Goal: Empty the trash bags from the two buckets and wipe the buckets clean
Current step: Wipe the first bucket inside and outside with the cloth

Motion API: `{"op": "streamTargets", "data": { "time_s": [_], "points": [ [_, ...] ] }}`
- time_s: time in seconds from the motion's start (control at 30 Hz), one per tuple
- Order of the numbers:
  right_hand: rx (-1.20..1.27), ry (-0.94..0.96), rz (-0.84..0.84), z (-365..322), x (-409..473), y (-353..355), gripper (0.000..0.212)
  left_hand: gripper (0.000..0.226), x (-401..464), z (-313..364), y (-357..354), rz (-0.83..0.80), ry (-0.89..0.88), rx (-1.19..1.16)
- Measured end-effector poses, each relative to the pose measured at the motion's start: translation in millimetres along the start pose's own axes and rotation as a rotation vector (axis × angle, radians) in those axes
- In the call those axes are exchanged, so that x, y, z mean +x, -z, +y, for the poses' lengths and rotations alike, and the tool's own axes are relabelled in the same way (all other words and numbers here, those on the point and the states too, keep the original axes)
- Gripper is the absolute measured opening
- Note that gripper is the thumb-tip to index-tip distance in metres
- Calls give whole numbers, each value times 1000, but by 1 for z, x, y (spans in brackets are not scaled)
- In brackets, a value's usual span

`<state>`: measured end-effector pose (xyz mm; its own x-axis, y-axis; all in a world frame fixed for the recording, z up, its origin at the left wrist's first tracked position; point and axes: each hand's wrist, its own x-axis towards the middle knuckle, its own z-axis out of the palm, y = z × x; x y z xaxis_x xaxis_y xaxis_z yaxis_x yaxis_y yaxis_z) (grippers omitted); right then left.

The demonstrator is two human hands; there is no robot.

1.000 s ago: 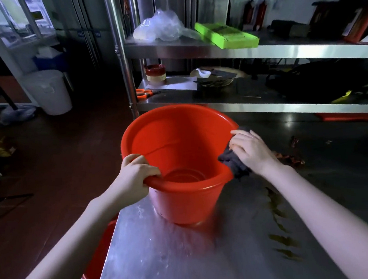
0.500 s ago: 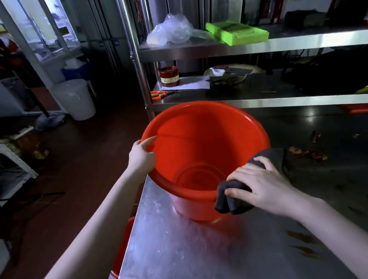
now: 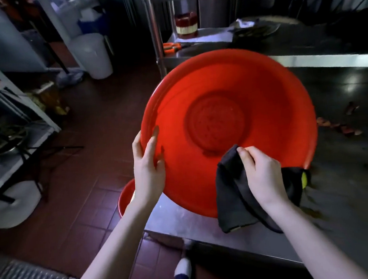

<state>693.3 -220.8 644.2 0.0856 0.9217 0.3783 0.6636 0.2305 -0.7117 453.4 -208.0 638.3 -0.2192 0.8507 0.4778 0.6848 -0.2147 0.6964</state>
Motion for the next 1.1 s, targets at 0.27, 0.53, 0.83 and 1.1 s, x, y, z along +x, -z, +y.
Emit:
{"op": "streamTargets", "data": {
  "time_s": [0.27,0.53,0.83,1.1],
  "points": [
    [9,-237,32,35,18,-20,35,91,-39,-45,-37,-175,47,42],
    [88,-107,159,26,62,-75,28,84,-70,-100,-77,-37,91,-134],
    [-768,-24,-583,92,17,-158,56,85,-95,-124,-95,7,158,-328],
    [-790,257,-583,63,-34,-189,53,95,-102,-141,-115,7,262,-366]
  ]
}}
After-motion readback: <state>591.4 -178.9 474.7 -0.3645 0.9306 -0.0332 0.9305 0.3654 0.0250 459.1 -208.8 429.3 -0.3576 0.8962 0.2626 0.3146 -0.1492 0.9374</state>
